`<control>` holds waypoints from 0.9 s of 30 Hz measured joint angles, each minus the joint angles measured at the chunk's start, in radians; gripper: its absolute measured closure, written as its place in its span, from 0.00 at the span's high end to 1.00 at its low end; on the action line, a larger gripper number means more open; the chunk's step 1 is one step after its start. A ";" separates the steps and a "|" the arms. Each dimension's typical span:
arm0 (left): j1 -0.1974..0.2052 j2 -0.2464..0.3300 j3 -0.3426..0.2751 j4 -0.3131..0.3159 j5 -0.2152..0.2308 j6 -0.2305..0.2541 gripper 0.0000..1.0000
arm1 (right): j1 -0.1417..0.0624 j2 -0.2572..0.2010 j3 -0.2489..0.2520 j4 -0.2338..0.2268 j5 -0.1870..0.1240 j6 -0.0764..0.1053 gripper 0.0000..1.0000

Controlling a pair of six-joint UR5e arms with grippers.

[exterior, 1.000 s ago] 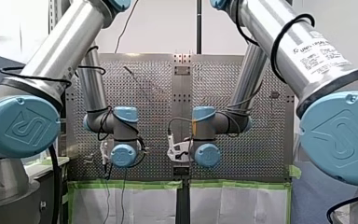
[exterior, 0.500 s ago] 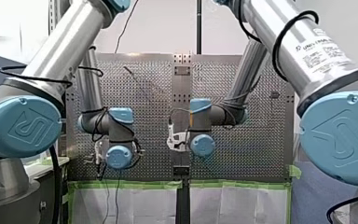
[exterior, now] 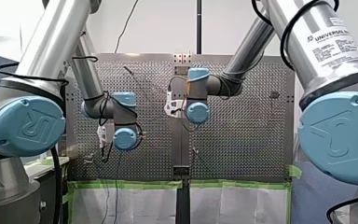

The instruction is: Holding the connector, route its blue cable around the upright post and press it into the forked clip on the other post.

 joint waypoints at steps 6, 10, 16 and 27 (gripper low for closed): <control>0.020 0.057 0.049 -0.057 -0.035 -0.005 0.00 | -0.007 -0.055 -0.055 0.055 -0.033 0.001 0.00; 0.038 0.102 0.092 -0.102 -0.062 -0.005 0.00 | -0.017 -0.091 -0.086 0.091 -0.066 0.004 0.00; 0.060 0.162 0.141 -0.162 -0.091 -0.005 0.00 | -0.034 -0.153 -0.116 0.153 -0.123 0.004 0.00; 0.117 0.282 0.238 -0.282 -0.116 -0.014 0.00 | -0.062 -0.257 -0.164 0.273 -0.236 0.013 0.00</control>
